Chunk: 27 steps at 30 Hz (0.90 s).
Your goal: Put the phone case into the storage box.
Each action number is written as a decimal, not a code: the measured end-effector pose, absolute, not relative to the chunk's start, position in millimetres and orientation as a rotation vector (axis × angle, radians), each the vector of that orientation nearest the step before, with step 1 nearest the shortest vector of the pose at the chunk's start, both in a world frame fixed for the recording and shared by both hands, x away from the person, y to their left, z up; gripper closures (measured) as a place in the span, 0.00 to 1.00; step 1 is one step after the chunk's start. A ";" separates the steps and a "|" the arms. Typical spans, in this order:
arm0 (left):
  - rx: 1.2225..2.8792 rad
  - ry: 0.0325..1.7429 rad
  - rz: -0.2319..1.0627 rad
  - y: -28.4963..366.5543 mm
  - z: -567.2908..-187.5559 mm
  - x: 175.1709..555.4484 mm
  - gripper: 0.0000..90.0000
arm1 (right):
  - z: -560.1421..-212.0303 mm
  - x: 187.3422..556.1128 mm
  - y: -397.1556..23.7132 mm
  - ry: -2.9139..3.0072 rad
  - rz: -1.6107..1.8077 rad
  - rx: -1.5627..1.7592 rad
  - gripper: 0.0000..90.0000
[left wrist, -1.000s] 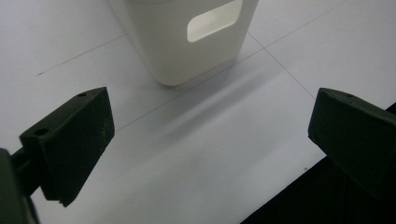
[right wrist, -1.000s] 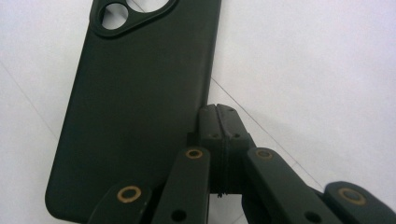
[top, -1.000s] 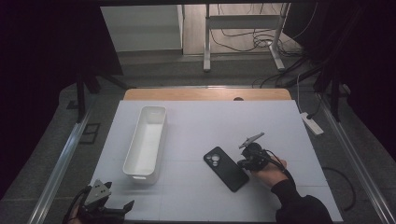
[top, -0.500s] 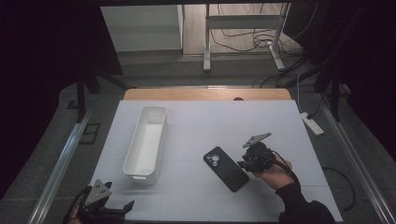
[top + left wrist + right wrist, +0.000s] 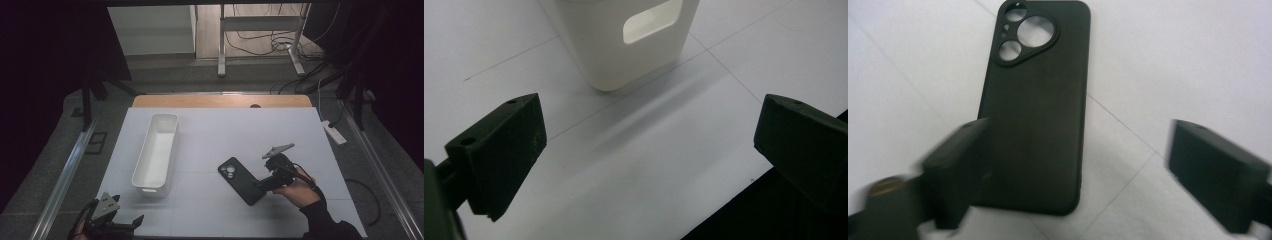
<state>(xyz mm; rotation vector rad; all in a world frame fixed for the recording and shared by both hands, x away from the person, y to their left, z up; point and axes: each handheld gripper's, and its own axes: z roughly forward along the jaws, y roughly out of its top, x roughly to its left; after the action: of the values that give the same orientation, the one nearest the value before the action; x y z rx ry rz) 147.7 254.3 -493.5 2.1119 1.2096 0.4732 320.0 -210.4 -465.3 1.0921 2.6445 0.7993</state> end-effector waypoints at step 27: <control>2.124 1.206 0.477 253.0 -493.6 147.9 0.01 | -478.9 318.0 -169.1 2.677 0.792 1.086 0.00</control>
<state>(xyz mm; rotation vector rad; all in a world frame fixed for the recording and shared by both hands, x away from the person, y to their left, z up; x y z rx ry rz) 147.9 253.0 -493.6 2.1239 1.2058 0.4772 318.0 -169.1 -478.9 1.0860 2.6770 0.7921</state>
